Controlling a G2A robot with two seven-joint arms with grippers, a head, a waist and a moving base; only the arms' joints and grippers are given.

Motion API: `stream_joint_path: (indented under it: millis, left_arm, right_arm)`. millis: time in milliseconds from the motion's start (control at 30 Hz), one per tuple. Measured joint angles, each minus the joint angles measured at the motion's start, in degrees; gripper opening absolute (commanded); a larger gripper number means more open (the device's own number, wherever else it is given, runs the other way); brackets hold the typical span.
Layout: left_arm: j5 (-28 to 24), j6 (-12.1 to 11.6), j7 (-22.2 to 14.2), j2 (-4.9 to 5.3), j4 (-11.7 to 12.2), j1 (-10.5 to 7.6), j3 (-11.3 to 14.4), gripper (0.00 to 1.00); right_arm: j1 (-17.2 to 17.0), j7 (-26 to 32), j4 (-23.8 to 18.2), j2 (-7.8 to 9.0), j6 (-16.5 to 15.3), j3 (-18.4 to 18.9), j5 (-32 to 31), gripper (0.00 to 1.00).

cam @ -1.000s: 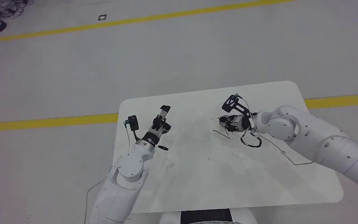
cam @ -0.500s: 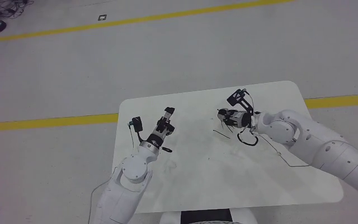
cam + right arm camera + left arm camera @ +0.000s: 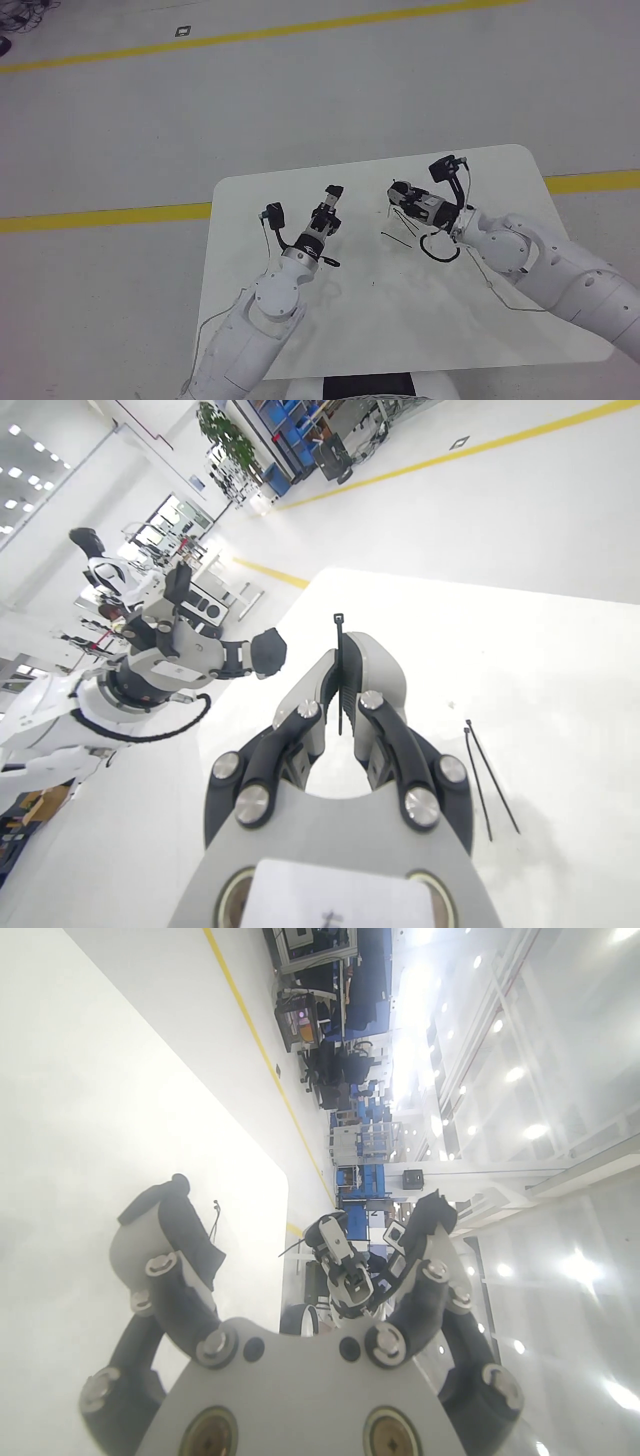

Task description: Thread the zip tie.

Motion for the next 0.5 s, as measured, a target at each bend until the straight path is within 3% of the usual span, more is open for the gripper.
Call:
stream_joint_path:
  millis: [500]
  left_arm:
    - [0.21,-0.16,0.04,-0.05,0.13,-0.22,0.2,1.0]
  right_arm:
    - [-0.21,-0.01,-0.15,-0.06,0.19,0.13,-0.12,0.0]
